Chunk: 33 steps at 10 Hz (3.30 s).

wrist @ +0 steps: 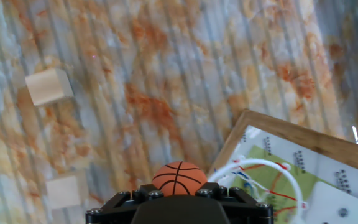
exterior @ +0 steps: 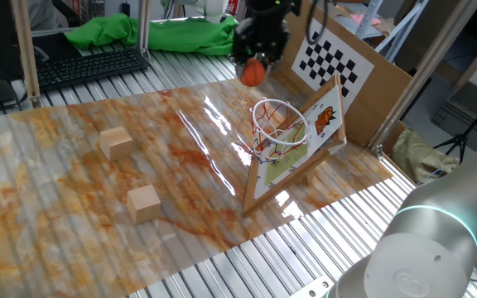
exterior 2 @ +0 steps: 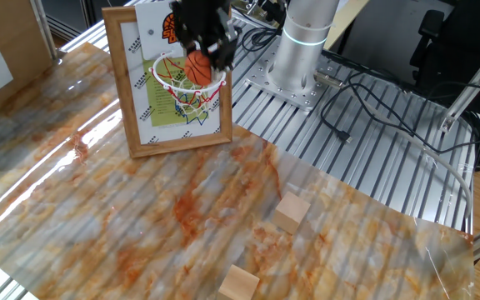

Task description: Grab a basketball, release it and shoot it into the basket

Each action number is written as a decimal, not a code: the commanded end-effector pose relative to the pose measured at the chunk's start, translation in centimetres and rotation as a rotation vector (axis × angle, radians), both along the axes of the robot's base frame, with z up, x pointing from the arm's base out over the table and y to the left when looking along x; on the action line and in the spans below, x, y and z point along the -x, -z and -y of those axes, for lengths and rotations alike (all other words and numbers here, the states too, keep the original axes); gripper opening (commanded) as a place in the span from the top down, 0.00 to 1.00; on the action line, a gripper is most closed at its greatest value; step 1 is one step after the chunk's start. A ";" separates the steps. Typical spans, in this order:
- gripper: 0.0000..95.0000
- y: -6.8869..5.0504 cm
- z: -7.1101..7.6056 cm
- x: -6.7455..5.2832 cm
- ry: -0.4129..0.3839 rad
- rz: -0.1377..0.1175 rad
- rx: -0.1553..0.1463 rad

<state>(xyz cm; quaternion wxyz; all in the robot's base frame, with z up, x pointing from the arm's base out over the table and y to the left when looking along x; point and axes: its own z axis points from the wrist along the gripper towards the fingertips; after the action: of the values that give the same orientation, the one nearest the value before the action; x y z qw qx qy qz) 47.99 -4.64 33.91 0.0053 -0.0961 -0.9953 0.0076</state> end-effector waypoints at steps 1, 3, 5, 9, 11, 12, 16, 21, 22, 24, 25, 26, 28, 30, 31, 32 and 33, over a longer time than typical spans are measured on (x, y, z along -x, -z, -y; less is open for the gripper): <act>1.00 0.1 1.0 0.7 -0.014 0.008 0.000; 1.00 0.3 1.1 0.7 -0.027 0.007 0.004; 1.00 0.3 1.1 0.6 -0.015 0.007 0.001; 1.00 0.3 1.1 0.6 0.033 -0.001 -0.007; 1.00 0.3 1.1 0.6 0.113 0.008 -0.026; 1.00 0.3 1.1 0.6 0.127 0.009 -0.017; 1.00 0.3 1.1 0.6 0.158 0.029 -0.002; 1.00 0.0 3.2 2.8 0.134 0.025 -0.011; 1.00 0.2 3.4 3.2 0.134 0.028 -0.010; 1.00 0.8 4.2 4.0 0.113 0.047 -0.020; 1.00 1.1 4.7 4.5 0.102 0.053 -0.022; 1.00 1.4 5.2 4.9 0.097 0.058 -0.027; 1.00 1.8 5.5 5.4 0.101 0.060 -0.031; 1.00 2.1 5.4 5.7 0.108 0.066 -0.032; 1.00 2.3 5.4 5.8 0.109 0.066 -0.034; 1.00 2.5 5.3 5.9 0.110 0.070 -0.035; 1.00 2.8 5.3 6.0 0.111 0.073 -0.036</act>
<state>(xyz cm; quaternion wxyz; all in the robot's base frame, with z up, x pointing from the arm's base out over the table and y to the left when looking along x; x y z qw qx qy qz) 42.05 -9.95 31.05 -0.0298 -0.1521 -0.9878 -0.0148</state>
